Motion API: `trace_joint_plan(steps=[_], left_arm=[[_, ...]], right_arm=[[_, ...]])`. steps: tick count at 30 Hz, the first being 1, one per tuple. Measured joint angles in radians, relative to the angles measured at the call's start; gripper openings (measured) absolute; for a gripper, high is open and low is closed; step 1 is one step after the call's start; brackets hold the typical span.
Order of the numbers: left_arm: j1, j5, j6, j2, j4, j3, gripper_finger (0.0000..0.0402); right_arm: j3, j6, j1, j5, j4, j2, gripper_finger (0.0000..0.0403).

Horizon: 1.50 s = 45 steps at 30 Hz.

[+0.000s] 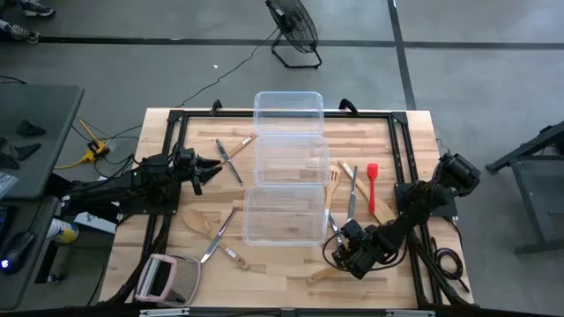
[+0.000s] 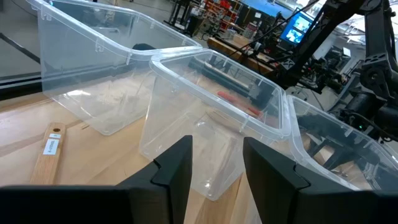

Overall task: Pick & Place Kitchen Items
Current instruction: Put the silver knife into the bottom transparent bin

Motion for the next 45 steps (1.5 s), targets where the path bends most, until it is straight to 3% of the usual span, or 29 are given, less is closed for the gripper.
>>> trace_joint_plan(steps=[9,16,24,32,45], left_arm=[[0.0,0.0,0.0,0.0,0.001,0.0,0.0143],[0.0,0.0,0.0,0.0,0.001,0.0,0.0143],[0.0,0.0,0.0,0.0,0.002,0.0,0.0143],[0.0,0.0,0.0,0.0,0.004,0.0,0.0143],[0.0,0.0,0.0,0.0,0.005,0.0,0.0143]], right_arm=[[-0.001,-0.079,0.003,-0.039,-0.005,0.002,0.0227],[-0.002,-0.086,-0.049,-0.136,-0.003,0.002,0.0193],[0.061,-0.118,-0.047,-0.152,-0.069,0.012,0.0165],[0.092,-0.104,-0.036,-0.238,-0.066,0.084,0.0156],[0.119,-0.058,-0.104,-0.274,-0.137,0.1,0.0131]])
